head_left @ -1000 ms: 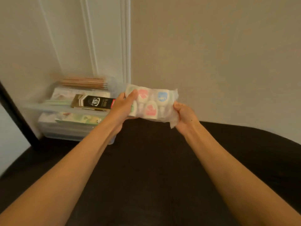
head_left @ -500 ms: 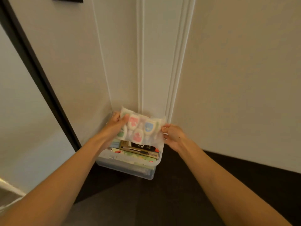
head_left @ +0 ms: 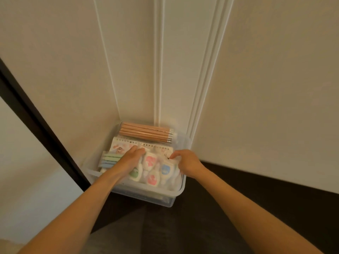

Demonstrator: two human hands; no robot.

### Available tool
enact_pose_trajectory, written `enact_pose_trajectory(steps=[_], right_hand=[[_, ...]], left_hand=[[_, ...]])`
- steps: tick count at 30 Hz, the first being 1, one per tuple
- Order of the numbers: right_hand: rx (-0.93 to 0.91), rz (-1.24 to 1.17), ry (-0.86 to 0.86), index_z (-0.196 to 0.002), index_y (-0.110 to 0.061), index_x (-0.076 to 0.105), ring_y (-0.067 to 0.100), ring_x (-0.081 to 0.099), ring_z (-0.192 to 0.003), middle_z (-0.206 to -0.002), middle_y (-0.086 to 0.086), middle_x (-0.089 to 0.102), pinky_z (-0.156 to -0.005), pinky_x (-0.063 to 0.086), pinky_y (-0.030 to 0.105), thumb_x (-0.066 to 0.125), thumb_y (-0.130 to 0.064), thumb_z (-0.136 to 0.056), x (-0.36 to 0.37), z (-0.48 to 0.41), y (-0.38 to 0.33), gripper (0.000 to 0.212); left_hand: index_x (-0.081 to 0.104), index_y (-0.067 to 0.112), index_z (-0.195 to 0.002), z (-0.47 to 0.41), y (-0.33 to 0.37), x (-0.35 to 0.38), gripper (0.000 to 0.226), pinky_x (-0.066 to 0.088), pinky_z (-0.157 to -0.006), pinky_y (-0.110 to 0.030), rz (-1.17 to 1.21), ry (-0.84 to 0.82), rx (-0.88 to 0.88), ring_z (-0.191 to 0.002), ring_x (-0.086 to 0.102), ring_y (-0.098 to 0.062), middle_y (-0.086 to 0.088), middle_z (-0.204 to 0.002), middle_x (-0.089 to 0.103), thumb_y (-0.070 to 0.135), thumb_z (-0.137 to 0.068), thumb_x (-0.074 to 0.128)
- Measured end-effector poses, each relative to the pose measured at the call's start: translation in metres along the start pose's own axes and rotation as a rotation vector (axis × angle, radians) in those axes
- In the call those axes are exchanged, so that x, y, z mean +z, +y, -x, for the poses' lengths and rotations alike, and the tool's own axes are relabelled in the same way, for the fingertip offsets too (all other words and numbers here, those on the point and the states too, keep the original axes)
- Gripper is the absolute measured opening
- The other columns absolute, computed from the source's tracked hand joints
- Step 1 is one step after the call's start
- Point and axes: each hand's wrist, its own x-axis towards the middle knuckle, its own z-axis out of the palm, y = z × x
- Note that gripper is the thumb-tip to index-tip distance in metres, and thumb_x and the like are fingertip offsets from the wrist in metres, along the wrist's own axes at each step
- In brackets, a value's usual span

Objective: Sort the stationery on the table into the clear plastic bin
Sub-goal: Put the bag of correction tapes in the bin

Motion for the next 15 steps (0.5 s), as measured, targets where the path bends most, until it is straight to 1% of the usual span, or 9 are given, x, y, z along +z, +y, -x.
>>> enact_pose_trajectory(steps=[1,3,4,5,8,10,11,13,15], right_hand=[[-0.057,0.145,0.036,-0.120,-0.014,0.062,0.026,0.049,-0.114,-0.131,0.009,0.044,-0.084,0.041,0.019,0.044,0.006,-0.091,0.002,-0.001,0.001,0.040],[-0.159,0.465,0.123,-0.127,-0.020,0.058,0.027,0.037,-0.122,-0.132,0.009,0.038,-0.096,0.035,0.027,0.044,-0.004,-0.093,0.006,0.003,-0.002,0.040],[-0.189,0.558,0.151,-0.128,-0.023,0.057,0.027,0.031,-0.126,-0.135,0.008,0.036,-0.101,0.031,0.031,0.043,-0.007,-0.094,0.005,0.004,-0.001,0.041],[-0.154,0.554,0.144,-0.129,-0.024,0.057,0.027,0.026,-0.130,-0.139,0.008,0.034,-0.103,0.028,0.034,0.042,-0.007,-0.093,0.003,0.004,0.001,0.042],[-0.057,0.331,0.001,-0.131,-0.020,0.054,0.027,0.024,-0.135,-0.144,0.010,0.032,-0.108,0.025,0.035,0.036,0.002,-0.091,-0.011,0.000,0.007,0.049],[-0.086,0.175,0.005,-0.134,-0.015,0.050,0.026,0.030,-0.134,-0.145,0.011,0.035,-0.108,0.027,0.031,0.040,0.002,-0.091,-0.018,0.000,0.011,0.048],[-0.110,0.093,0.038,-0.135,-0.014,0.048,0.024,0.032,-0.134,-0.144,0.009,0.036,-0.107,0.027,0.029,0.042,0.001,-0.091,-0.020,0.001,0.011,0.047],[-0.173,-0.047,0.056,-0.137,-0.018,0.045,0.019,0.035,-0.132,-0.144,0.006,0.039,-0.104,0.029,0.025,0.043,-0.004,-0.094,-0.020,0.005,0.011,0.045],[-0.232,-0.068,-0.019,-0.138,-0.021,0.044,0.018,0.039,-0.130,-0.143,0.004,0.042,-0.104,0.031,0.025,0.040,-0.014,-0.099,-0.014,0.009,0.012,0.040]], left_hand=[[0.047,0.009,-0.115,0.001,0.001,0.003,0.030,0.038,-0.090,-0.036,-0.007,0.020,-0.003,-0.109,0.048,-0.026,-0.009,-0.121,0.051,0.028,-0.099,0.031],[0.046,0.010,-0.108,0.003,-0.001,0.005,0.024,0.038,-0.086,-0.037,-0.023,0.046,-0.026,-0.100,0.049,-0.026,-0.015,-0.114,0.052,0.025,-0.099,0.030],[0.046,0.010,-0.109,0.001,-0.002,0.004,0.024,0.039,-0.087,-0.038,-0.042,0.047,-0.042,-0.101,0.049,-0.027,-0.016,-0.116,0.051,0.024,-0.098,0.030],[0.045,0.011,-0.113,0.000,-0.003,0.003,0.025,0.040,-0.088,-0.039,-0.078,0.042,-0.041,-0.103,0.048,-0.028,-0.016,-0.121,0.048,0.023,-0.098,0.029],[0.042,0.017,-0.132,-0.002,0.002,0.001,0.037,0.035,-0.093,-0.034,-0.248,0.124,0.109,-0.119,0.037,-0.025,-0.012,-0.136,0.032,0.014,-0.097,0.031],[0.042,0.015,-0.134,0.003,0.008,0.000,0.038,0.027,-0.103,-0.031,-0.344,0.215,0.312,-0.128,0.031,-0.022,-0.009,-0.139,0.033,0.007,-0.097,0.034],[0.044,0.013,-0.133,0.005,0.009,0.001,0.038,0.025,-0.104,-0.027,-0.366,0.217,0.406,-0.128,0.031,-0.018,-0.006,-0.139,0.036,0.005,-0.097,0.035],[0.048,0.012,-0.130,0.009,0.009,0.003,0.036,0.026,-0.098,-0.019,-0.446,0.145,0.537,-0.120,0.035,-0.007,0.000,-0.133,0.044,0.004,-0.097,0.035],[0.051,0.014,-0.128,0.009,0.003,0.007,0.033,0.027,-0.094,-0.018,-0.567,0.044,0.563,-0.114,0.041,-0.006,0.003,-0.125,0.049,0.010,-0.099,0.035]])
